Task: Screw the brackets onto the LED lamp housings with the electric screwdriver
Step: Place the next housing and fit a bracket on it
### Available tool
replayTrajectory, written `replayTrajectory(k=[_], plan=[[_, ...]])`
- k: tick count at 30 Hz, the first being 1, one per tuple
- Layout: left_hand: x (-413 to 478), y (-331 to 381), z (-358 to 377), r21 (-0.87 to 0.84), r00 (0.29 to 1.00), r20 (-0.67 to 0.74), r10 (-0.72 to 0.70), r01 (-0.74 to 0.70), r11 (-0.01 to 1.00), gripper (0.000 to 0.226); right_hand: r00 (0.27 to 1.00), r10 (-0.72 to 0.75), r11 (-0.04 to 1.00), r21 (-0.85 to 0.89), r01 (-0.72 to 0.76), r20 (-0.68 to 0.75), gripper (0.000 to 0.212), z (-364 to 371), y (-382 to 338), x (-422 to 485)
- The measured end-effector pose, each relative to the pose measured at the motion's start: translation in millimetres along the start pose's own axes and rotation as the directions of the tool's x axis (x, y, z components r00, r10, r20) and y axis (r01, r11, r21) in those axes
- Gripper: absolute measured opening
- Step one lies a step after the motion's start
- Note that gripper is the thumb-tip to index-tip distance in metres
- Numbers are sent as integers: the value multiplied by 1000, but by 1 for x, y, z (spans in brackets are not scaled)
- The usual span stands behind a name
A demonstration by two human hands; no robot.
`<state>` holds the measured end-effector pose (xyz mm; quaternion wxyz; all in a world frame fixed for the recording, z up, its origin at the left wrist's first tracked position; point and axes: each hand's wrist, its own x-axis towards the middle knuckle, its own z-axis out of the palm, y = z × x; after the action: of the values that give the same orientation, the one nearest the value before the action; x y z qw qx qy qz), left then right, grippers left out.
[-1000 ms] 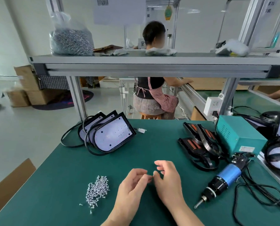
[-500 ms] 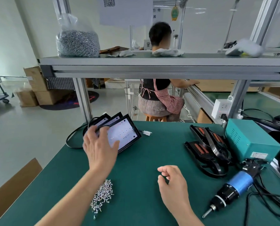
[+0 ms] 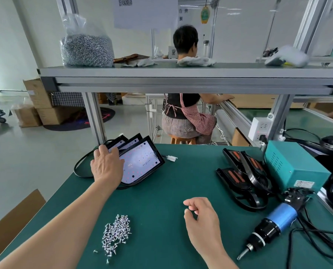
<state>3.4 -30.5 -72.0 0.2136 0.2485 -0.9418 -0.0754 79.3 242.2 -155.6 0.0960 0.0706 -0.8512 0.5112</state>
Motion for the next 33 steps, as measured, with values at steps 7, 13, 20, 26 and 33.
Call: replayTrajectory(k=[7, 13, 20, 26, 33], plan=[[-2, 5, -4, -66, 1000, -22, 16, -17, 998, 15, 1000, 17, 1000, 2, -17, 0, 27, -1, -3, 0], [-16, 22, -11, -139, 990, -43, 131, -136, 981, 11, 1000, 25, 1000, 0, -25, -2, 25, -2, -3, 0], [-69, 45, -14, -392, 996, 27, 84, -67, 917, 32, 993, 103, 982, 165, -92, -62, 14, -2, -7, 3], [-124, 61, -12, -584, 987, 160, 11, 86, 807, 32, 978, 171, 905, 411, -107, -122, 26, -7, -8, 2], [-177, 66, -4, -581, 964, 261, 56, 111, 807, 37, 987, 146, 928, 355, -115, -62, 53, -16, -14, 0]])
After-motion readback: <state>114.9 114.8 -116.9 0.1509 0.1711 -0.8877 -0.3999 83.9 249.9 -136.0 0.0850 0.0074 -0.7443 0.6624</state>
